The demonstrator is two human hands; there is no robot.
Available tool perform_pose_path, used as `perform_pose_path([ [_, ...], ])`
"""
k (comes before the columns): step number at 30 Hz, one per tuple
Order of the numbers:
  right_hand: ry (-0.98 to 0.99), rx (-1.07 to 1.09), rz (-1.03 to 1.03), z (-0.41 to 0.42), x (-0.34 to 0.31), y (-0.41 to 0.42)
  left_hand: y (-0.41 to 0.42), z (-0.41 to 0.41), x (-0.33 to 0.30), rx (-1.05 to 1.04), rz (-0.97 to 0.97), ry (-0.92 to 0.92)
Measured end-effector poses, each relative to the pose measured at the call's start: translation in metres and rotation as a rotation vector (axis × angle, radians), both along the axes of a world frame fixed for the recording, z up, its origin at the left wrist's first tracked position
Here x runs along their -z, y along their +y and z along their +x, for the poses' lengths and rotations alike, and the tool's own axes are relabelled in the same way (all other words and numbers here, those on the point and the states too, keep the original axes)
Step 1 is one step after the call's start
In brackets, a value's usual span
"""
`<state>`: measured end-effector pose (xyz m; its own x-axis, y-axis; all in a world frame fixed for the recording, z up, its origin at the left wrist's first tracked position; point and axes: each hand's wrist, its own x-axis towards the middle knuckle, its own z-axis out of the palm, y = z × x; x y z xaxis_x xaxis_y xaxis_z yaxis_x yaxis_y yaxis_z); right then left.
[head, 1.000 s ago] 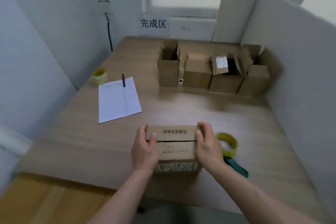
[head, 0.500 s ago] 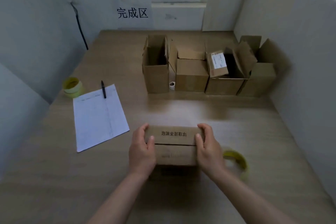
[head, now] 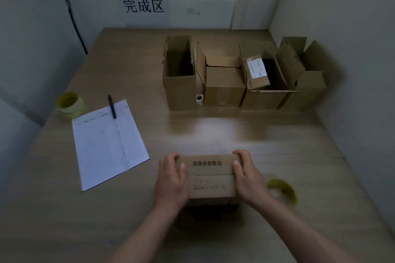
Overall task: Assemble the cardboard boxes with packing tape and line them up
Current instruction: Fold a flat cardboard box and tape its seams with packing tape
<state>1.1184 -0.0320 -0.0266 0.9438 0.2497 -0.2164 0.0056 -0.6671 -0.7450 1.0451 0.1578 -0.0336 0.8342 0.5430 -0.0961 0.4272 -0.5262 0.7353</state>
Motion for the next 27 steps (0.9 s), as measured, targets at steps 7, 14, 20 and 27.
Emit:
perform_pose_path([
  [7, 0.010, -0.015, 0.011, 0.004, 0.003, -0.005, -0.046, -0.002, -0.022, 0.611, 0.596, 0.194],
  [14, -0.060, -0.080, 0.026, 0.019, -0.010, -0.079, -0.041, -0.001, -0.010, 0.608, 0.640, 0.229],
  [20, -0.263, -0.704, -0.605, 0.013, 0.016, -0.187, -0.041, -0.001, -0.010, 0.595, 0.663, 0.196],
  [27, -0.197, -0.511, -0.362, 0.023, 0.022, -0.180, -0.042, -0.001, -0.017, 0.596, 0.596, 0.228],
])
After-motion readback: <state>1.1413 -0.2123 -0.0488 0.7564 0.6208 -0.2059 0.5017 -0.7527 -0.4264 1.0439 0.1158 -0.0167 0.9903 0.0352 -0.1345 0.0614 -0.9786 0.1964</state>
